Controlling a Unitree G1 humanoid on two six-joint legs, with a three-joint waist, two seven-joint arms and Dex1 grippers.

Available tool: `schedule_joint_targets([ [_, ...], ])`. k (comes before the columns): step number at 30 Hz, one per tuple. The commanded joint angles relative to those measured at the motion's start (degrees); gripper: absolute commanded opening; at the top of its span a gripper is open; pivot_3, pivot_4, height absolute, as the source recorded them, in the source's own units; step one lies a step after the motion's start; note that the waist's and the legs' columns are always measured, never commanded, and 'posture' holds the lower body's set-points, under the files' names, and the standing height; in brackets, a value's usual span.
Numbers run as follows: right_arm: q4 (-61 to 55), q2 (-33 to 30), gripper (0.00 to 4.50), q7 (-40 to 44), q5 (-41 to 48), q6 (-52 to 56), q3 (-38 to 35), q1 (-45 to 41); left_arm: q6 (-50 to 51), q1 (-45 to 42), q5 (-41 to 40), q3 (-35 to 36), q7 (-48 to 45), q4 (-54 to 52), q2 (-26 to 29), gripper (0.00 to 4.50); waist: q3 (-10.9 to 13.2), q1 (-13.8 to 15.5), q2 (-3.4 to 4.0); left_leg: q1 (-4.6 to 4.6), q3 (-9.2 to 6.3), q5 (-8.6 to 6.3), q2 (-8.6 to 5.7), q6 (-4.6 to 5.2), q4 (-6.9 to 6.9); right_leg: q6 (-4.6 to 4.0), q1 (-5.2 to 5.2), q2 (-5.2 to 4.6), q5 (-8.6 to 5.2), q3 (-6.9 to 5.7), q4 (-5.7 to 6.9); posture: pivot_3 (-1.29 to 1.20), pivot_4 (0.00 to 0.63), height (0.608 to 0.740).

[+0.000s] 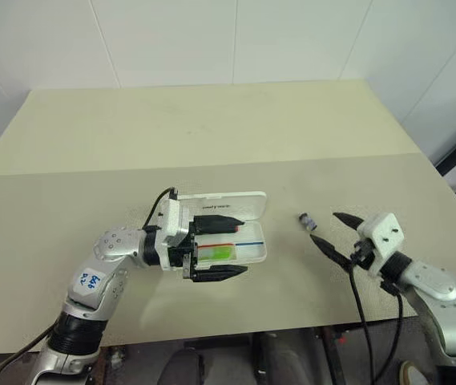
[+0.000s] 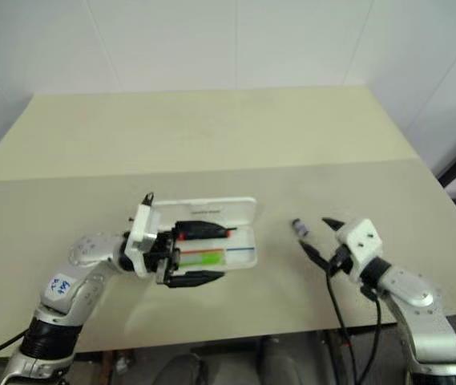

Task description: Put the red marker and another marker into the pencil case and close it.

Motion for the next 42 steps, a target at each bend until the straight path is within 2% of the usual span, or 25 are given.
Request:
schedule_joint_targets([
  [1,1.2,1.0,3.83,-1.8,-1.0,1.0,1.6,-2.8,-1.9,1.1,0.1,-0.1,1.5,-2.3,-0.7,4.47,0.0,0.0,0.00,-0.01,-0.01,0.00,0.00,0.00,0.00,0.02,-0.02,0.00,0.01,-0.01,0.01,0.00,0.150,0.740],
  [4,2.2,1.8,3.83,-1.9,-1.4,1.6,3.1,-4.5,-2.0,1.5,0.0,-0.1,2.3,-2.4,-0.6,4.47,0.0,0.0,0.01,0.02,0.00,0.00,0.01,0.00,0.00,0.12,-0.05,0.01,0.07,-0.09,0.02,0.00,0.150,0.740],
  [7,4.8,2.8,3.83,-2.9,-2.0,3.1,4.3,-7.3,-2.3,1.9,0.3,0.2,2.6,-2.3,-0.2,4.47,0.0,0.0,0.01,0.02,0.00,0.00,0.01,0.00,0.00,0.68,-0.15,0.01,0.39,-0.13,-0.01,0.00,0.150,0.740],
  [15,11.2,4.9,3.83,-5.7,-5.1,5.4,6.6,-12.0,-2.5,1.6,0.3,0.1,4.2,-2.8,-0.1,4.47,0.0,0.0,0.04,-0.03,-0.01,-0.01,0.01,0.01,-0.02,0.70,-0.23,0.01,0.40,-0.13,-0.07,0.00,0.150,0.740],
  [24,9.6,5.0,3.83,-7.2,-5.1,8.2,5.6,-9.8,-2.5,3.2,0.2,1.3,5.9,-3.8,1.1,4.47,0.0,0.0,0.05,-0.05,0.00,-0.01,0.01,0.02,-0.02,0.71,-0.25,0.01,0.41,-0.11,-0.08,0.00,0.150,0.740],
  [34,5.6,5.6,3.83,-10.5,-4.3,18.3,6.4,-7.5,-2.4,2.4,-0.7,1.1,6.7,-4.2,0.5,4.47,0.0,0.1,0.06,-0.05,-0.02,-0.02,0.01,0.02,-0.02,0.71,-0.20,0.00,0.41,-0.14,-0.12,0.00,0.150,0.740],
  [37,4.7,5.3,3.17,-11.6,-4.9,22.2,7.6,-6.5,-2.7,1.9,-0.5,1.1,6.5,-3.8,0.4,4.50,0.0,0.1,0.06,-0.04,-0.02,-0.02,0.01,0.03,-0.02,0.70,-0.17,0.00,0.41,-0.16,-0.15,0.00,0.150,0.740],
  [42,2.8,5.8,1.44,-12.2,-4.7,24.1,7.6,-5.8,-2.6,1.5,-0.6,1.1,6.6,-3.7,0.3,4.50,0.0,0.3,0.06,-0.02,-0.05,-0.02,0.00,0.03,-0.02,0.65,-0.03,-0.01,0.38,-0.21,-0.32,0.00,0.150,0.740],
])
